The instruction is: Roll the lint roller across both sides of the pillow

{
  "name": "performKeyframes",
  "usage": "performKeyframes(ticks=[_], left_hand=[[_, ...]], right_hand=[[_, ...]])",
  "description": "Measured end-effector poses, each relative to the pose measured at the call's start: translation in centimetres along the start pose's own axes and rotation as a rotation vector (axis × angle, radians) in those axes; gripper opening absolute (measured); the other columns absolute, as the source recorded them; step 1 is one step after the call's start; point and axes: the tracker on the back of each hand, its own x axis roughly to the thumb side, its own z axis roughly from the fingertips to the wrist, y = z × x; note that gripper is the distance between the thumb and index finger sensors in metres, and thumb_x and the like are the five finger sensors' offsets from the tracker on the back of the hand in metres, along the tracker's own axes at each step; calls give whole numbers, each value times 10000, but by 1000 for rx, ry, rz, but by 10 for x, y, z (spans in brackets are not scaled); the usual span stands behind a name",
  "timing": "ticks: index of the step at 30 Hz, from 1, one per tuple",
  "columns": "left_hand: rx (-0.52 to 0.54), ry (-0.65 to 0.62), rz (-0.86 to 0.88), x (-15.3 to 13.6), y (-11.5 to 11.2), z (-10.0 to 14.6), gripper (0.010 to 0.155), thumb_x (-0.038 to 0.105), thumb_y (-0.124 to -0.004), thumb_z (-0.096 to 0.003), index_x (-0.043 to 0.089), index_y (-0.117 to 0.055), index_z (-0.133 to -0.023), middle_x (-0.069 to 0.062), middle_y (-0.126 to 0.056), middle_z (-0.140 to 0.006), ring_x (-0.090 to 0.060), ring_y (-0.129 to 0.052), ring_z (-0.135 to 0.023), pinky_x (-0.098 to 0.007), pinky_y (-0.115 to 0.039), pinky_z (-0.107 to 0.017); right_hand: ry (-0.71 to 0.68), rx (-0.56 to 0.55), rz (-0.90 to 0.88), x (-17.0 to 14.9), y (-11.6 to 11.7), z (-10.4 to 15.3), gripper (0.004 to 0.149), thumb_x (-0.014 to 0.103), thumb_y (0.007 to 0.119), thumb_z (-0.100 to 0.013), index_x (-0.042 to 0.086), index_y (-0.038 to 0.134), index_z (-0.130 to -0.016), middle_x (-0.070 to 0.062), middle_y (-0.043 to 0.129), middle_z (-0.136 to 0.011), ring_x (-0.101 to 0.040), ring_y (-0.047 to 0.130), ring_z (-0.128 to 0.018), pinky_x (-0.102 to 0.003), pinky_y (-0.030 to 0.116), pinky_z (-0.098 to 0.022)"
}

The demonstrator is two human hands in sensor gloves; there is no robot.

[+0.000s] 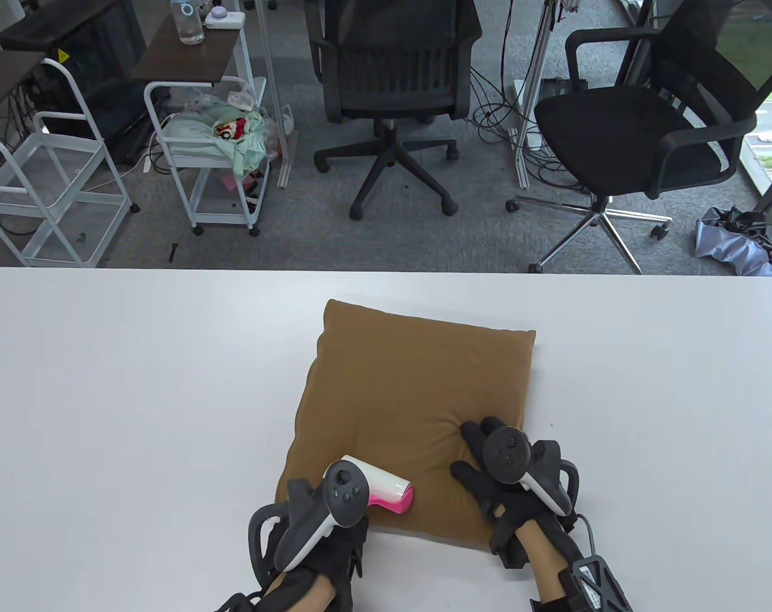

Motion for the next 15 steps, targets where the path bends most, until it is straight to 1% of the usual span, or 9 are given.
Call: performKeyframes(ticks=[3, 6, 11, 15], left_hand=[[23, 5, -2, 8, 2, -12, 641, 445, -799, -369, 72, -812, -890, -138, -1063, -639, -292, -1111, -293, -547, -877, -312], [55, 14, 10, 21, 7, -32, 645, 446, -796, -370, 68, -806, -892, -138, -1061, -641, -291, -1111, -295, -546, -878, -312], [78, 44, 14, 49, 17, -79, 651, 448, -794, -370, 66, -797, -896, -137, -1057, -645, -291, -1109, -301, -545, -877, -316], [63, 84, 35, 65, 24, -114, 651, 446, -793, -371, 72, -786, -904, -136, -1049, -657, -298, -1104, -315, -549, -870, -326]], right_hand=[[0, 3, -7, 0, 0, 0, 673, 623, 746, -387, 417, 557, -1000, 30, 512, -1161, -291, 573, -1023, -515, 597, -729], [0, 6, -10, -1, 0, 0, 672, 622, 746, -387, 416, 559, -999, 30, 512, -1161, -292, 572, -1023, -517, 597, -728], [-1, 8, -12, -1, 0, -1, 673, 621, 744, -388, 412, 560, -1000, 28, 511, -1161, -295, 571, -1023, -518, 597, -728], [-1, 11, -20, -1, 0, -1, 671, 620, 742, -390, 409, 561, -1001, 27, 511, -1161, -295, 569, -1023, -519, 596, -728]])
